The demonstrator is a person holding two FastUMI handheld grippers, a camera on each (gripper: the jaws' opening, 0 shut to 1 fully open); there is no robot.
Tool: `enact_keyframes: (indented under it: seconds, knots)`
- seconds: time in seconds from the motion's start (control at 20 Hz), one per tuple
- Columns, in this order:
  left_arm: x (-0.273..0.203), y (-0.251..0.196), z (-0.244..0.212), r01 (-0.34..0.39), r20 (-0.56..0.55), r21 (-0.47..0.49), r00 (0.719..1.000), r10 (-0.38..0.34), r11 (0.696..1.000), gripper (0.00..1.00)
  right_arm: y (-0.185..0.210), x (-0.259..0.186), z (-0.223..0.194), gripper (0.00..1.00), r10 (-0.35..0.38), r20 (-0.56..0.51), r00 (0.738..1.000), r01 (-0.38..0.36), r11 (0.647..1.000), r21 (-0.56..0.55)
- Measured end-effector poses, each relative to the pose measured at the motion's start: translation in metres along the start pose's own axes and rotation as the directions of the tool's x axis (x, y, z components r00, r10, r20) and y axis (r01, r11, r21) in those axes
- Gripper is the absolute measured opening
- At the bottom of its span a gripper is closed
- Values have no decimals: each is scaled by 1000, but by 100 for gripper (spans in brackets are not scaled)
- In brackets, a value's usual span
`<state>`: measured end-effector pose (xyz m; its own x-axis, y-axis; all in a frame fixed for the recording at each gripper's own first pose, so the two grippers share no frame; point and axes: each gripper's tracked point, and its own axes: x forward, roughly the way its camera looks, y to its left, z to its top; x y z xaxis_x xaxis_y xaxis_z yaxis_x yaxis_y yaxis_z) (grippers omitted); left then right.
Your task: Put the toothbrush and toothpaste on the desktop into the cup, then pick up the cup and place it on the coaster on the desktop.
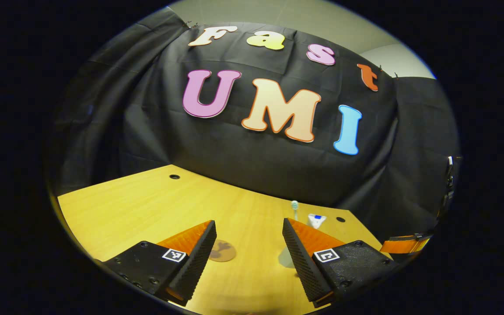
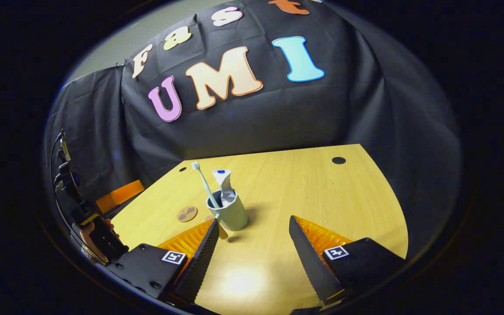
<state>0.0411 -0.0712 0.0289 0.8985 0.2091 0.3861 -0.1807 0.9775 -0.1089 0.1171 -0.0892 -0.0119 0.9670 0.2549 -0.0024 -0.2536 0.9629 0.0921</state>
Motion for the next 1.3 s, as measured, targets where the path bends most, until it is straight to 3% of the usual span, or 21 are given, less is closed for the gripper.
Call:
enact_keyframes:
  seconds: [0.3,0.5,0.6,0.65,0.95,1.0,1.05,1.15,1.2,1.25,1.3]
  knots:
    - [20,77,13,-42,-42,53,998,44,998,90,40,53,-2,99,-11,-68,998,12,1000,20]
    - [43,116,25,-44,-77,79,996,50,996,90,53,82,-25,99,-57,-186,981,63,998,24]
    - [53,128,32,-37,-91,68,995,43,997,90,55,91,-42,94,-80,-273,959,87,996,14]
    - [58,132,33,-30,-98,60,995,36,998,90,58,95,-47,99,-85,-311,946,94,995,14]
    - [79,154,33,-6,-159,86,987,20,996,90,63,122,-65,98,-111,-465,878,159,985,65]
    - [80,156,31,-2,-170,87,985,17,996,90,64,125,-68,92,-119,-490,864,168,984,58]
    - [82,158,30,1,-178,84,984,15,996,90,63,128,-73,98,-134,-515,847,179,983,39]
    - [83,163,24,4,-194,71,981,10,997,90,64,134,-83,97,-162,-560,812,189,982,-11]
    - [83,166,23,5,-202,63,979,7,998,90,65,136,-88,89,-177,-579,796,191,981,-37]
    - [83,169,20,2,-210,56,978,10,998,90,65,138,-92,96,-190,-597,779,193,979,-61]
    - [83,174,17,-2,-219,49,976,13,999,90,66,140,-95,86,-199,-611,766,192,978,-78]
